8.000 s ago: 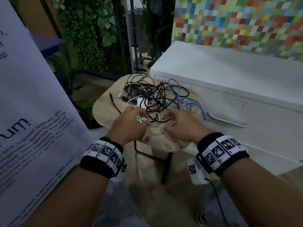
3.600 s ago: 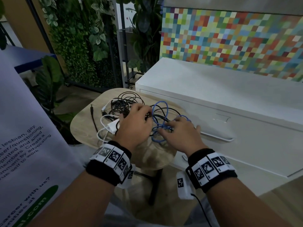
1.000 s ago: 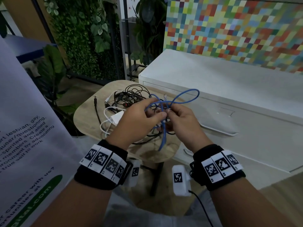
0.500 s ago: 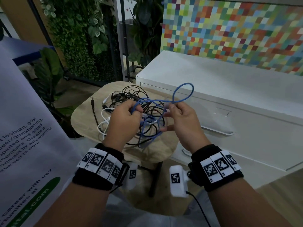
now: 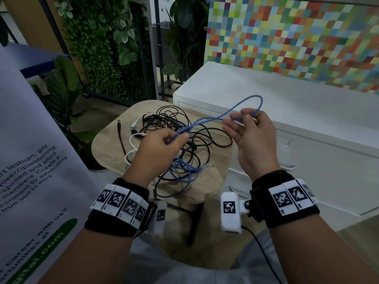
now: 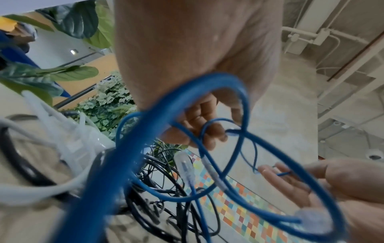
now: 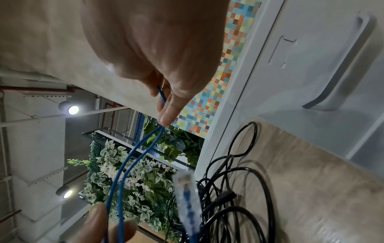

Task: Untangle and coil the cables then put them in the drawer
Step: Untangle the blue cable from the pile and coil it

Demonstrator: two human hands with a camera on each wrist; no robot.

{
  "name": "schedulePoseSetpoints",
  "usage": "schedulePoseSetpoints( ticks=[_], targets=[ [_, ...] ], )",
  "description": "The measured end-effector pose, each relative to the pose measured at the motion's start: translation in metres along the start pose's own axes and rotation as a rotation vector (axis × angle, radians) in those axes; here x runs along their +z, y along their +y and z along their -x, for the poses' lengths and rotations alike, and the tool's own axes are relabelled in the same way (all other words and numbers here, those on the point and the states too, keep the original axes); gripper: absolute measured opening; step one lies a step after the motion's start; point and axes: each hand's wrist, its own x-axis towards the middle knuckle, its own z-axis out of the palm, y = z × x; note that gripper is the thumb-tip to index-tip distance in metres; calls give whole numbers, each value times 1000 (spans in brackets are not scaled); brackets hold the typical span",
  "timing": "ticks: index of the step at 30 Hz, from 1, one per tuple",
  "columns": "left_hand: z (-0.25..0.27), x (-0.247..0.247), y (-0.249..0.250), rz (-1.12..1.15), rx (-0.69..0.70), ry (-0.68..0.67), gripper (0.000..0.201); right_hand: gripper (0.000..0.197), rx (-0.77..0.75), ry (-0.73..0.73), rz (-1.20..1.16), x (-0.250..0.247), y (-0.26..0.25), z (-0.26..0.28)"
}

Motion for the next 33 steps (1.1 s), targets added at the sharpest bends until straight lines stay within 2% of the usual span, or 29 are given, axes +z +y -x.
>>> schedulePoseSetpoints(
  ticks=[2, 3, 6, 7, 8, 11, 13, 17, 19, 22, 23, 26, 30, 33],
  targets=[
    [0, 1, 6, 65, 27, 12, 34, 14, 26, -26, 29, 1, -1, -1],
    [0, 1, 8, 76, 49, 15, 34, 20, 56, -52, 67, 1, 3, -2],
    [-2, 5, 13, 101, 68, 10, 27, 65, 175, -173, 236, 1, 17, 2],
    [-2, 7, 15, 114, 59, 11, 25, 74, 192, -209, 322, 1, 22, 4],
    [-3, 9, 16, 131, 48, 13, 24, 73, 190, -239, 415, 1, 24, 7],
    [-5, 12, 20, 203, 37, 10, 23, 48, 163, -376, 632, 1, 21, 13],
    [-6, 12, 21, 219, 58, 2, 23, 50, 162, -428, 683, -1, 19, 16],
    [-4, 12, 25, 299, 54, 63, 26, 61, 81, -378, 657, -6, 23, 12],
    [-5, 9, 25, 319, 58, 139, 26, 52, 45, -322, 619, -9, 22, 8],
    [-8, 1, 18, 291, 92, 251, 28, 22, 44, -193, 487, -19, 19, 1],
    [-9, -3, 17, 292, 97, 274, 28, 19, 50, -155, 441, -22, 18, -1],
    [-10, -10, 17, 307, 97, 329, 28, 22, 50, -107, 367, -29, 18, -7],
    [-11, -15, 14, 180, 156, 373, 27, 21, 54, -29, 335, -32, 16, -11],
    [-11, -22, 13, 165, 171, 387, 24, 32, 39, 7, 355, -34, 12, -13]
  ],
)
